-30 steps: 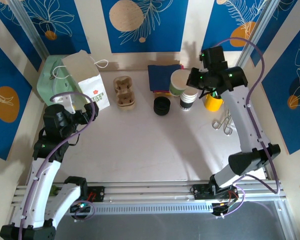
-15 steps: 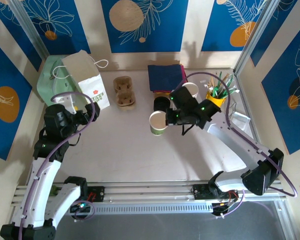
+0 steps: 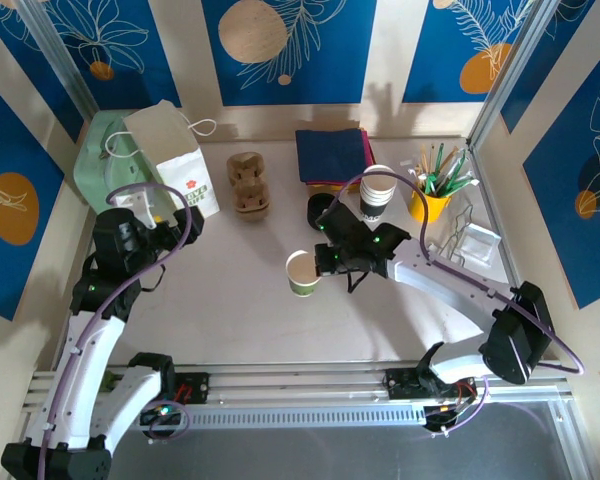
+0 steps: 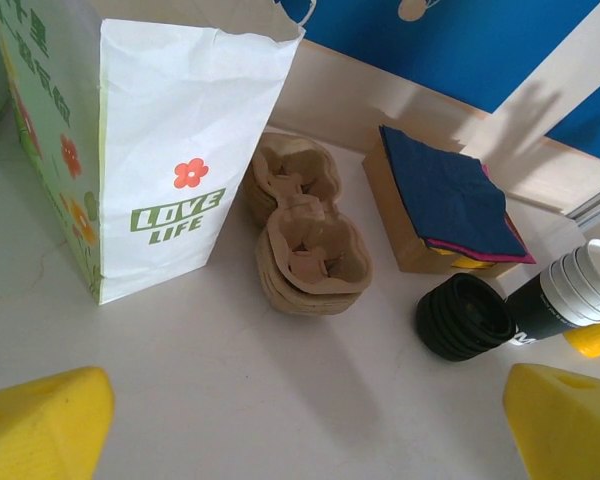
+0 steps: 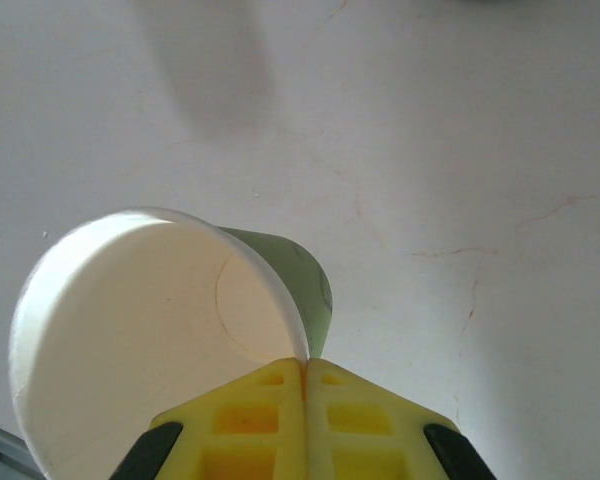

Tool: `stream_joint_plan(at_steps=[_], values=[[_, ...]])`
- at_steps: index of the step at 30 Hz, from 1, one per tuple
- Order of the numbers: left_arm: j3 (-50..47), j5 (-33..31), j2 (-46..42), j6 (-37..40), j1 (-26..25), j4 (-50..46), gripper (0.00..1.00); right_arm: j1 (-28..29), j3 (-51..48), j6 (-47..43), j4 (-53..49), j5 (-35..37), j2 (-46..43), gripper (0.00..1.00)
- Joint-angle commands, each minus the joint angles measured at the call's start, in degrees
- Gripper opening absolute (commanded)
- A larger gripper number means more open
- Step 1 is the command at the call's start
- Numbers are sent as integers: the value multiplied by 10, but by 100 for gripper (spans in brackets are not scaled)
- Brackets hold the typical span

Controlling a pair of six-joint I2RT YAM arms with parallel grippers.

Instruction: Pack the takeout coffee

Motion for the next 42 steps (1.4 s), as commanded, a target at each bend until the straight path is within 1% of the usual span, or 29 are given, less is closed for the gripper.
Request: stream_joint_plan(at_steps=[1,18,20,27,30,34,38,40,42], values=[[-8,12,-2,-8,0,17,99,3,-10,6,25,2,11,0],[-14,10,-1,-10,1,20,99,10,-24,12,40,-3,48,1],[-14,11,-1,-11,0,20,99,11,-24,12,40,-3,49,2],[-16,12,1,-13,0,23,99,13,-18,14,31,-3,55,13],[-13,13,1,-14,0,22,99,13,-5,15,20,-4,53,20],[-7,23,4,-14,0,21,100,14,37,15,-19,-14,57,31],[4,50,18,-17,0,21,99,10,65,10,-45,-8,40,42],[6,80,27,-19,0,33,98,5,76,3,-51,-6,29,47],[-1,115,37,-26,0,61,95,-5,81,-5,-53,-5,14,49]])
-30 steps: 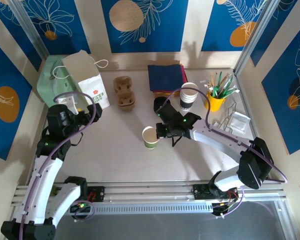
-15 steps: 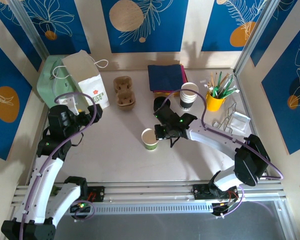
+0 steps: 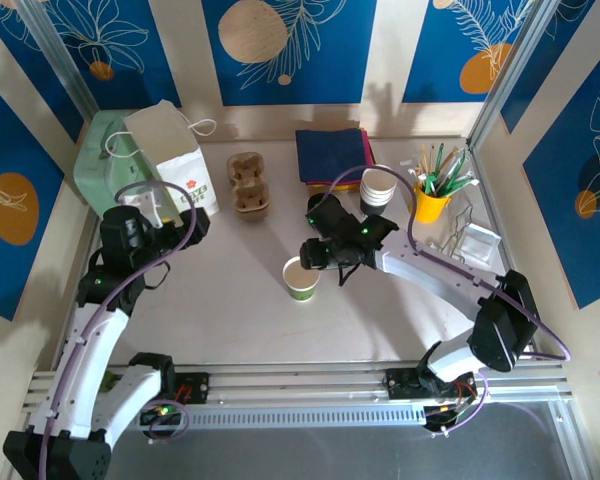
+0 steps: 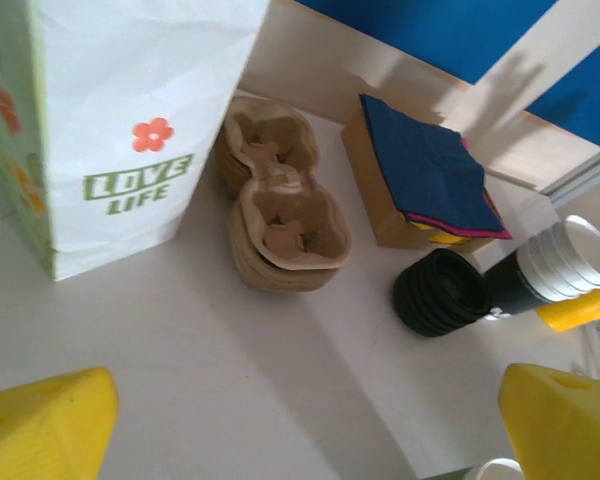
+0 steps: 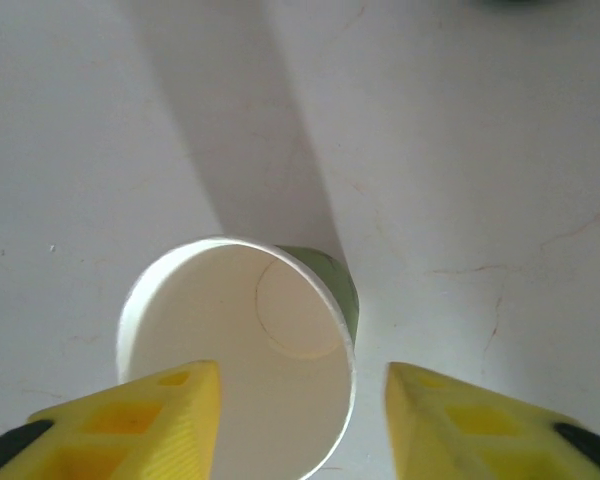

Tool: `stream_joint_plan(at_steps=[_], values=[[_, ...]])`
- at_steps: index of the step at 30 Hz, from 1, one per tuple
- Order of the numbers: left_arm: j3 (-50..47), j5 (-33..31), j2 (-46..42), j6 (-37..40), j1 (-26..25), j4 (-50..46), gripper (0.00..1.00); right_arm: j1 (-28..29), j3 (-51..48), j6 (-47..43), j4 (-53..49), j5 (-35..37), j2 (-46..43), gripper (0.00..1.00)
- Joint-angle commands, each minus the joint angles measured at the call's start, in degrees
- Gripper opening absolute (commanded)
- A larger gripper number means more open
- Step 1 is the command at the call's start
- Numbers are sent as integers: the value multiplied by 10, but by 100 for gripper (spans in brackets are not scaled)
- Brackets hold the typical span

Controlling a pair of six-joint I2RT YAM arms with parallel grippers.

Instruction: Pack the takeout coffee

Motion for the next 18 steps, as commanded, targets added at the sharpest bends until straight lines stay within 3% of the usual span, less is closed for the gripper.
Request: stream_joint_plan(at_steps=[1,5,18], values=[[10,72,17,-20,-2,52,95,-16,21,-18,-27,0,-38,49],[31,90,65,-33,-24,57,94,-54,-4,-34,6,15,-72,50],[177,-12,285,-19,-185,45,94,-182,-164,-95,231,13,-136,55]])
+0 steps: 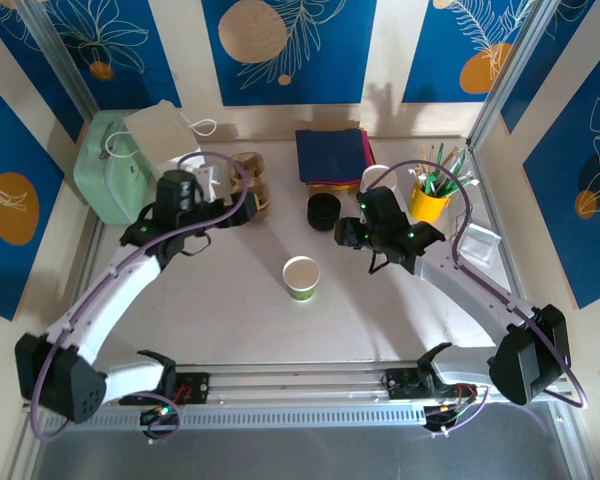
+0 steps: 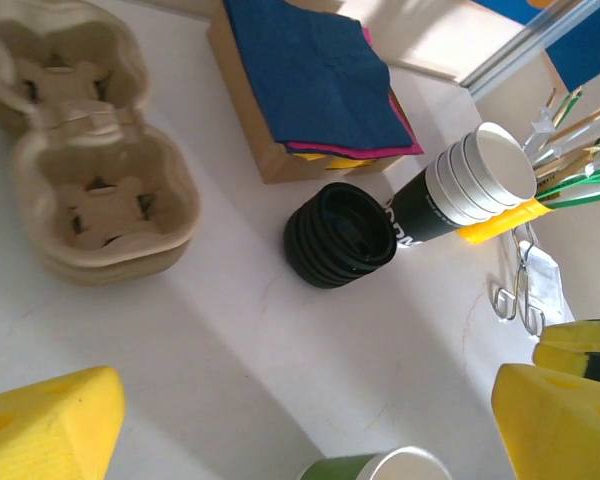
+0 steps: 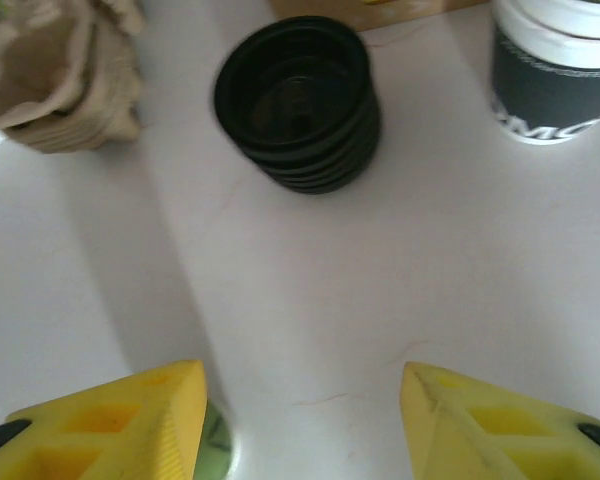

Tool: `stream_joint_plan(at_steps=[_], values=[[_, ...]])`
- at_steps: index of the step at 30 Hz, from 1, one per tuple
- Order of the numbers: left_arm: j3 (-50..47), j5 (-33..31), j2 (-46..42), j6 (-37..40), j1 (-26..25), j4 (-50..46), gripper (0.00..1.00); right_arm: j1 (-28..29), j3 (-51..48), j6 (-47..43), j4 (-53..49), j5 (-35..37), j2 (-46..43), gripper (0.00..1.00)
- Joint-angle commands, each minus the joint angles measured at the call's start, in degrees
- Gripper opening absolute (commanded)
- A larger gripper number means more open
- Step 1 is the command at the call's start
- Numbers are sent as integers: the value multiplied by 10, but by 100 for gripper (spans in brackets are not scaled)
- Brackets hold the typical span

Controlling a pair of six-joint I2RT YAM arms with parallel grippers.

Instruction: Pack the takeout coffee

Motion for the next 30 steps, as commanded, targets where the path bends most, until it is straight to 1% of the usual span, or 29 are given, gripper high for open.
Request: stream_joint_plan(at_steps=[1,3,7,12,16,21,25,30], values=[[52,-28,56,2,-32,5,94,-24,-35,-25,82,-6,-24,55],[79,-47,91,-3,-48,-2,90,-33,-54,-22,98,-3,-30,55],[114,-82,147,-22,-77,14,90,-40,-115,-16,158,9,-47,56],[186,-117,230,-40,-93,-29,87,-42,-163,-9,217,9,-45,56],[228,-166,280,-47,-108,-48,85,-38,-157,-7,219,36,-26,56],[298,-185,353,-50,-125,-80,83,-39,-156,0,226,19,-15,57],[319,-217,384,-47,-137,-85,83,-41,-153,-1,228,27,-3,57],[363,-216,435,-48,-145,-106,81,-44,-150,1,225,26,0,57]])
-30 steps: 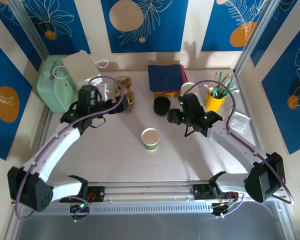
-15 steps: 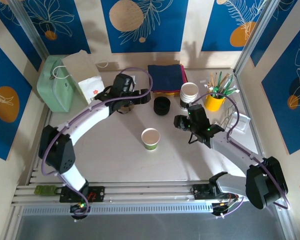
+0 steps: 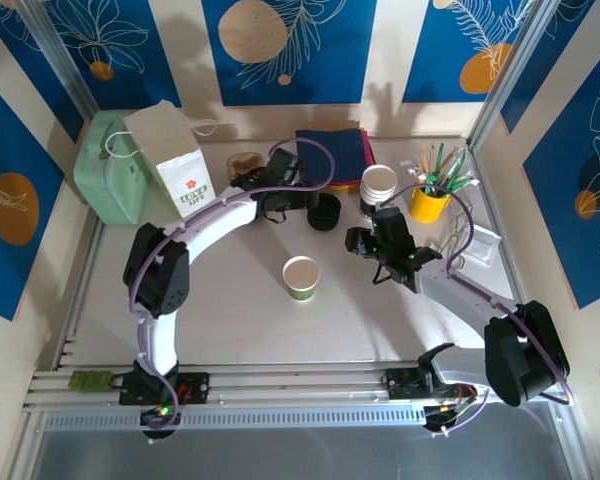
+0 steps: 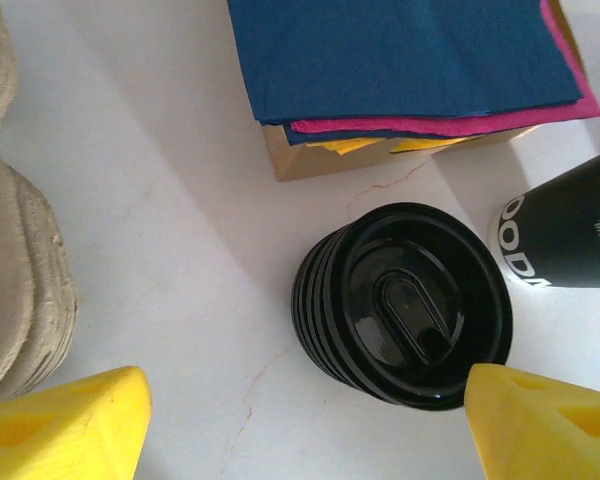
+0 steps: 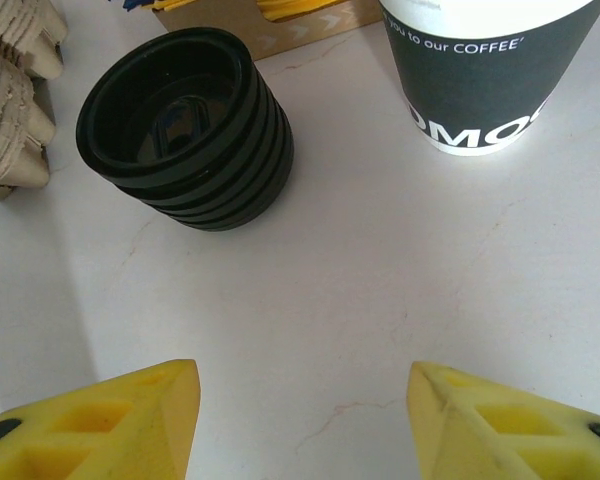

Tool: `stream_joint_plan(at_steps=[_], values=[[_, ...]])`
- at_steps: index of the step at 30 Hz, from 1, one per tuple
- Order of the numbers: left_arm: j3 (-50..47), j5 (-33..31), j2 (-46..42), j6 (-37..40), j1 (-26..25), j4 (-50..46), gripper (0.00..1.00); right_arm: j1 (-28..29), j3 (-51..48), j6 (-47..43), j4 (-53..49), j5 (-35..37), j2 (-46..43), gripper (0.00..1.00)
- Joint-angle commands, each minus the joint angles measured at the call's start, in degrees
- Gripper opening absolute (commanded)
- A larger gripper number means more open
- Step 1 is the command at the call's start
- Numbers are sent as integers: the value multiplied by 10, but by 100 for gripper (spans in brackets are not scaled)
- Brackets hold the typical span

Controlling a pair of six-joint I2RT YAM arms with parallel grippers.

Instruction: Pack the takeout coffee

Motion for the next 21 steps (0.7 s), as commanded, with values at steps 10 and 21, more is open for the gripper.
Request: stream_joint_plan(at_steps=[10,21], values=[[98,-15,96,4,-21,-49,68,-4,27,5,-6,4,17,57],[140,3,142,2,-31,-62,44,-4,29,3,-11,-2,13,57]])
